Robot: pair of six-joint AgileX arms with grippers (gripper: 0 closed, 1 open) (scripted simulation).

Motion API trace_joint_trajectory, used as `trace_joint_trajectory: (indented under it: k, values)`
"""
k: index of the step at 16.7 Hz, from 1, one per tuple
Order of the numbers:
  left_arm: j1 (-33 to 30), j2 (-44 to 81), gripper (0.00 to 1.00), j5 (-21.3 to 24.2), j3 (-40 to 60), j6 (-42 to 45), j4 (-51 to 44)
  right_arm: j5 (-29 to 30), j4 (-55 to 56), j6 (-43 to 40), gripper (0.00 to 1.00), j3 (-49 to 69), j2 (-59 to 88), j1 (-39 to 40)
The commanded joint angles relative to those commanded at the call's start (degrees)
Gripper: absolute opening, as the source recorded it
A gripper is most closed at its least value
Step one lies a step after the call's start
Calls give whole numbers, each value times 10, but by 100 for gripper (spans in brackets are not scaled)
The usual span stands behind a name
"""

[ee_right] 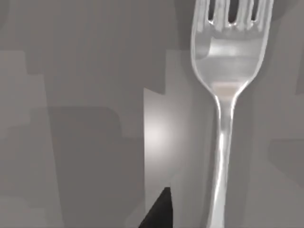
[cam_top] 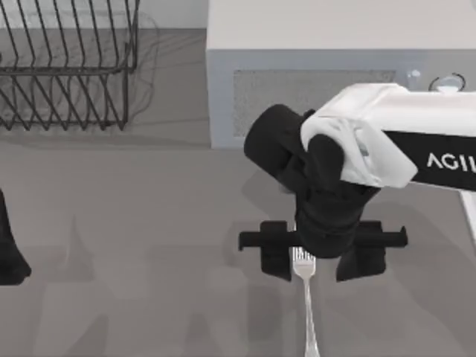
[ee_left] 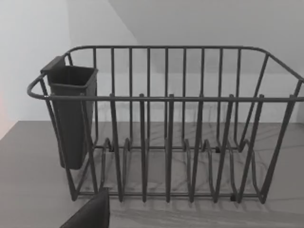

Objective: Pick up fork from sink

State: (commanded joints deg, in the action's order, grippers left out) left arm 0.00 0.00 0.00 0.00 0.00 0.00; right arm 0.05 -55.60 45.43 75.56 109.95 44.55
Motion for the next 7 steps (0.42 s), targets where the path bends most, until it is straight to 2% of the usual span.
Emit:
trace_joint_trajectory:
  k: [1,2,7]
  values:
    - [0,0,100,0,0,0,0,0,0,0,98,0,0,0]
    - [0,0,100,0,0,0,0,0,0,0,100,0,0,0]
    - [0,0,100,0,0,0,0,0,0,0,100,0,0,0]
